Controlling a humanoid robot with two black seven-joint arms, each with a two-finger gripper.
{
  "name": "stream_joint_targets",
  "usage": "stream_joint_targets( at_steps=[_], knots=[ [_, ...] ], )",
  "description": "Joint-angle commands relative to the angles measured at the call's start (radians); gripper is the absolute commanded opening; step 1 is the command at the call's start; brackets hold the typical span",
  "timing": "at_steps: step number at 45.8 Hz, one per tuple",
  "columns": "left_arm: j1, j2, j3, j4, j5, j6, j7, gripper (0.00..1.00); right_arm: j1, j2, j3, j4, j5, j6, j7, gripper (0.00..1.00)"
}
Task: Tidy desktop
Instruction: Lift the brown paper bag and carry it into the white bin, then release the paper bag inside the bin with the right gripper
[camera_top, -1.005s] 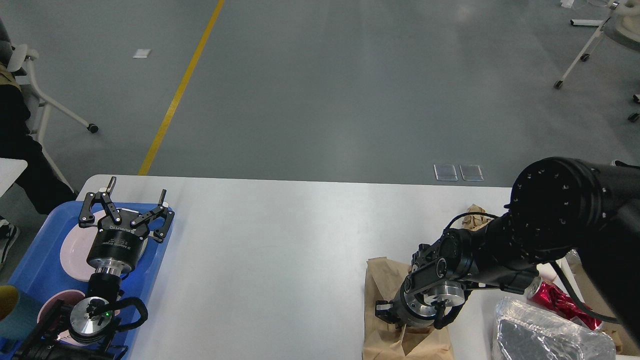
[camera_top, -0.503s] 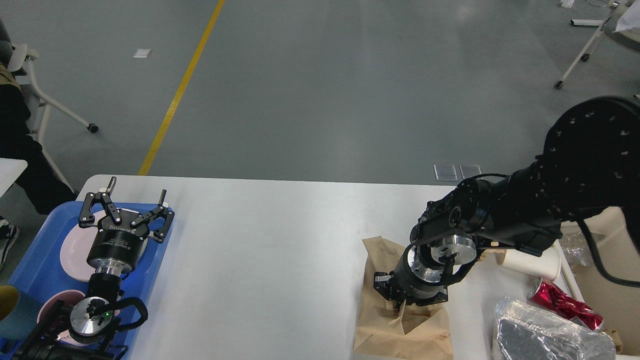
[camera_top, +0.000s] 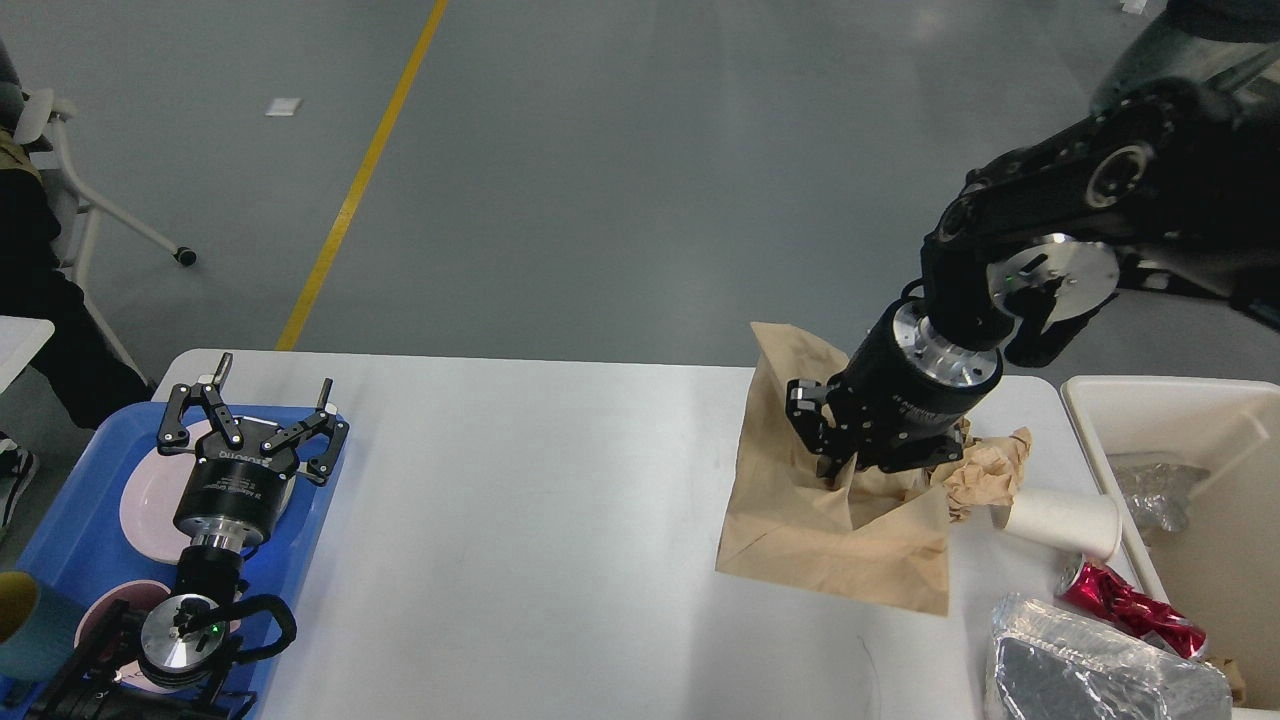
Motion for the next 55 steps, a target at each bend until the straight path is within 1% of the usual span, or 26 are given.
stream_joint_targets(
  at_steps=[1,4,6,13,17,21,27,34,38,42,48,55],
  knots=[
    [0.0,0.0,0.0,0.0,0.0,0.0,0.0,0.96,0.107,-0.008,-0.124,0.013,0.0,0.093,0.082,0.0],
    [0.0,0.0,0.0,0.0,0.0,0.0,0.0,0.96,0.153,-0.008,-0.185,0.013,0.0,0.129,0.142,0.0],
    [0.0,0.0,0.0,0.0,0.0,0.0,0.0,0.96,0.175,-0.008,-0.225,0.013,-0.003,0.14,0.162,0.0],
    [0.0,0.0,0.0,0.0,0.0,0.0,0.0,0.96,0.184,-0.011,-0.279,0.013,-0.005,0.14,0.166,0.0],
    [0.0,0.0,0.0,0.001,0.0,0.0,0.0,0.96,0.182,-0.028,-0.282,0.011,-0.005,0.133,0.166,0.0],
    [0.0,0.0,0.0,0.0,0.0,0.0,0.0,0.96,0.167,-0.051,-0.33,-0.005,-0.014,0.122,0.166,0.0],
    [0.0,0.0,0.0,0.0,0.0,0.0,0.0,0.96,0.095,-0.118,-0.442,-0.076,-0.037,0.077,0.165,0.0],
    [0.0,0.0,0.001,0.0,0.0,0.0,0.0,0.96,-0.089,-0.264,-0.483,-0.223,-0.102,0.019,0.159,0.0],
    [0.0,0.0,0.001,0.001,0.0,0.0,0.0,0.96,-0.205,-0.339,-0.482,-0.298,-0.128,-0.044,0.157,0.0],
    [0.0,0.0,0.001,0.0,0.0,0.0,0.0,0.96,-0.348,-0.4,-0.469,-0.367,-0.126,-0.133,0.157,0.0],
    [0.0,0.0,0.001,0.0,-0.001,0.0,0.0,0.96,-0.575,-0.452,-0.413,-0.481,-0.114,-0.284,0.157,0.0],
    [0.0,0.0,0.0,0.001,0.0,0.0,0.0,0.96,-0.822,-0.497,-0.284,-0.591,-0.112,-0.482,0.152,0.0]
  ],
)
